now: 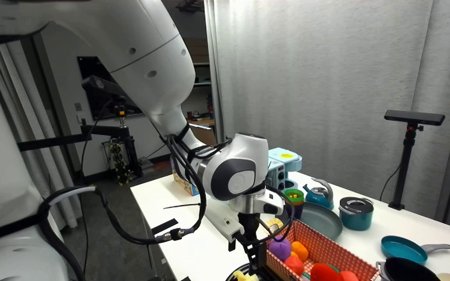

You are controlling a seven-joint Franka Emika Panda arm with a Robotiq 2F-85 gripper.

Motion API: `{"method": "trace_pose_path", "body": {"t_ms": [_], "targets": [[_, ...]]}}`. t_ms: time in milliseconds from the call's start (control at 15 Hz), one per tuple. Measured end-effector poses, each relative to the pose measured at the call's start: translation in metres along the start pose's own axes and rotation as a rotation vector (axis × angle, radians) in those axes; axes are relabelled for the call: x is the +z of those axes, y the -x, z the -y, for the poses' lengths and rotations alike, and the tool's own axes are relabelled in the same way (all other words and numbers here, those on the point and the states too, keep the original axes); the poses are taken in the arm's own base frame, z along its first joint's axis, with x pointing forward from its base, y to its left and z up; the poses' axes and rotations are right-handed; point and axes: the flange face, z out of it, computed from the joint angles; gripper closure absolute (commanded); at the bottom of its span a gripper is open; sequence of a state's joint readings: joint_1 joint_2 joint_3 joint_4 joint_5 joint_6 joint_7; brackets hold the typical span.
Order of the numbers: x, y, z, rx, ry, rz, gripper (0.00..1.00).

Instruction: Pick up the banana plush toy and the object from the carton box and put them on the tray, and then return the banana plush toy to the carton box

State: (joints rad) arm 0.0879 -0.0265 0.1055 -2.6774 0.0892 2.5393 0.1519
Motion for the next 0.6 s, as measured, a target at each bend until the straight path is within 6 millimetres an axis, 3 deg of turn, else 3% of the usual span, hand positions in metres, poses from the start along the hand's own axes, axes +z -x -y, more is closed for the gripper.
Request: {"method": "trace_pose_path", "body": {"t_ms": [600], "targets": [[0.040, -0.030, -0.009, -0.034, -0.091, 0.050, 0.00]]}}
